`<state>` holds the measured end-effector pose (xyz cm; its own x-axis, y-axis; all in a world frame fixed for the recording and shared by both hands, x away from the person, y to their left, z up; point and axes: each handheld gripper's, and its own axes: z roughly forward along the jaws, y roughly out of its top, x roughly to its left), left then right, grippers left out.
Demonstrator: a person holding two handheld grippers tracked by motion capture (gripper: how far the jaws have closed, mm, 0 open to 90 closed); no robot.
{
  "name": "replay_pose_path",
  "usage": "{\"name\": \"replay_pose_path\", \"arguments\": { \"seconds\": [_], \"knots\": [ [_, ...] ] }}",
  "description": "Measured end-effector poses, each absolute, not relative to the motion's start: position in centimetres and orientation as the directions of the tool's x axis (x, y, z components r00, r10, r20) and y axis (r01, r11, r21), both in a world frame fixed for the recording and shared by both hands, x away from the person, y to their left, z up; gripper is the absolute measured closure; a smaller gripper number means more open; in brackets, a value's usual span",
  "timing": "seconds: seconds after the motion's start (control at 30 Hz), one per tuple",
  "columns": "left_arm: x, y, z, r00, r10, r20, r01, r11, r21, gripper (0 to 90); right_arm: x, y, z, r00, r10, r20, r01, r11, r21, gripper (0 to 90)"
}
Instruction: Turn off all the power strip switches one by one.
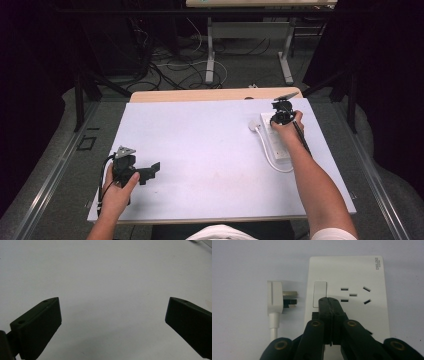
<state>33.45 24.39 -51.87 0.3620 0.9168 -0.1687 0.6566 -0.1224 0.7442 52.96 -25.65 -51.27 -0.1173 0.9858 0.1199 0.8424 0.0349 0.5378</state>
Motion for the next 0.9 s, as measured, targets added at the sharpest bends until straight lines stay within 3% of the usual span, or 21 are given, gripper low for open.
{"name": "replay_pose_path", "arguments": {
  "seconds": [0.9],
  "knots": [
    [33.3, 24.8, -51.9, 0.344, 0.921, -0.181, 0.657, -0.099, 0.748, 0.6, 54.4, -25.5, -50.7, -0.152, 0.982, 0.113, 0.808, 0.058, 0.587, 90.0]
  ]
}}
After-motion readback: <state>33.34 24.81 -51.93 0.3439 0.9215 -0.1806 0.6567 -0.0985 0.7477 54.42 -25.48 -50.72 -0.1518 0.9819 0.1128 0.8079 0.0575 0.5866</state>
